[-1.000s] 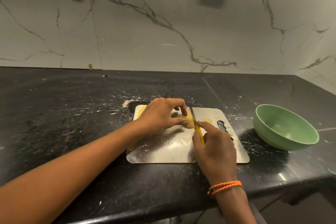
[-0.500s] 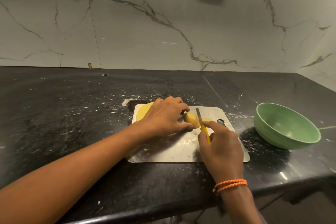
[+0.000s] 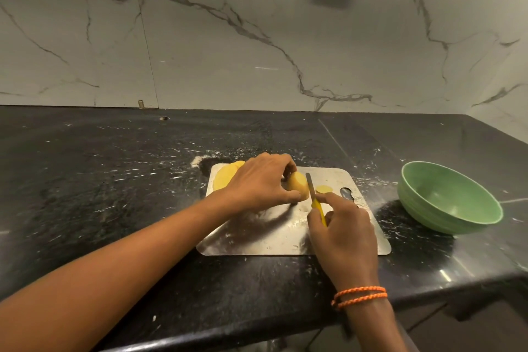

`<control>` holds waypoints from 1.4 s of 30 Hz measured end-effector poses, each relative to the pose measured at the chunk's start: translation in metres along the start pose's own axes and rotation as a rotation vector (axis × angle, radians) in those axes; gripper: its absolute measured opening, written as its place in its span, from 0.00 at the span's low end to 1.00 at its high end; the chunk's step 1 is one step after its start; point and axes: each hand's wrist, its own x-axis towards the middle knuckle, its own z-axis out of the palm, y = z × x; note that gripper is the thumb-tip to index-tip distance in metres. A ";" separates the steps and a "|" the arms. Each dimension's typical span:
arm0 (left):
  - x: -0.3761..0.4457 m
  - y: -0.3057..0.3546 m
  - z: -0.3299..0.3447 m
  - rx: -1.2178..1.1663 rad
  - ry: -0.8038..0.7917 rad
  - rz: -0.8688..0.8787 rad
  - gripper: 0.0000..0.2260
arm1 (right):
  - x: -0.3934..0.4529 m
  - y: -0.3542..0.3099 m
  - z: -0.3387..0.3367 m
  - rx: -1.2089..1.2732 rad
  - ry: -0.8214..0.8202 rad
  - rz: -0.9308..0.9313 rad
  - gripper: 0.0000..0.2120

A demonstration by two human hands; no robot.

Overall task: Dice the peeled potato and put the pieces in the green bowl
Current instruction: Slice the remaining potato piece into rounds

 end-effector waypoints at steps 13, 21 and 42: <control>-0.004 -0.003 -0.004 -0.257 0.047 0.148 0.31 | 0.006 -0.011 -0.002 0.026 -0.020 0.067 0.15; -0.001 -0.009 -0.005 -0.261 0.036 0.150 0.26 | 0.007 -0.011 -0.003 0.021 0.013 0.043 0.16; -0.003 -0.029 -0.015 -0.114 0.095 0.076 0.33 | -0.003 -0.025 0.000 -0.079 0.073 -0.175 0.19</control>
